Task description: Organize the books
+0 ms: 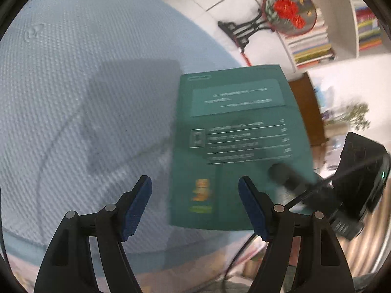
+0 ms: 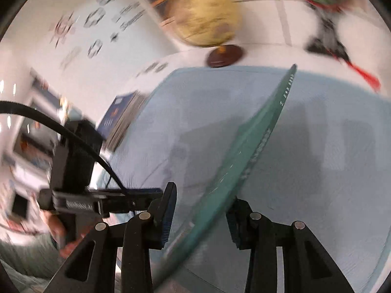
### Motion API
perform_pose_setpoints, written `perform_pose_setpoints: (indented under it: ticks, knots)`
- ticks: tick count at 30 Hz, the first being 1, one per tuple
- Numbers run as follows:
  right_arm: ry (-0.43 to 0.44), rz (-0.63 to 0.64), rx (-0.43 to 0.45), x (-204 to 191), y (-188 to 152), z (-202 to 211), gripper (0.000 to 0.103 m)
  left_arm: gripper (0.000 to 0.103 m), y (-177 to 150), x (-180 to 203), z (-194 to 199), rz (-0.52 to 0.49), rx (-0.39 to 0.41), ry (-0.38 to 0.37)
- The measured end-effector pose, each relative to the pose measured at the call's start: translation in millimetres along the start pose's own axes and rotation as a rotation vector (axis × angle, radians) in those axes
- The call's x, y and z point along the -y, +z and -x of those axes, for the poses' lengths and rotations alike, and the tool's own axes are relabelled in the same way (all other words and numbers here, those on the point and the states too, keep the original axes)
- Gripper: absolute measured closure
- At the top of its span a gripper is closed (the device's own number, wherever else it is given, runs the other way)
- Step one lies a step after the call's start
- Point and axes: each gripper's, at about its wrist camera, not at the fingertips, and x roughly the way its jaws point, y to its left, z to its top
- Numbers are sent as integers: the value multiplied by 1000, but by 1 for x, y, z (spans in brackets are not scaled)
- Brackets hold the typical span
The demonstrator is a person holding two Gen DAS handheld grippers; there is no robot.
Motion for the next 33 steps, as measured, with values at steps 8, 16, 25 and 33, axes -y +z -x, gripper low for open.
perform_pose_setpoints:
  ticks: [8,16,25,33]
  knots:
    - [149,117,-57,-64,24,-38,48,31,-2,-56,63,148,122,-36]
    - [206,-50,-128,-57,1,-73,44,31,-4,-105,92,199,175,126]
    - [-41,-344,-150,7,-38,-97,43,31,8,-99,43,52,53,260]
    - [-156,-307,-137,-9,-50,-92,43,31,6,-96,33,9,-1,259]
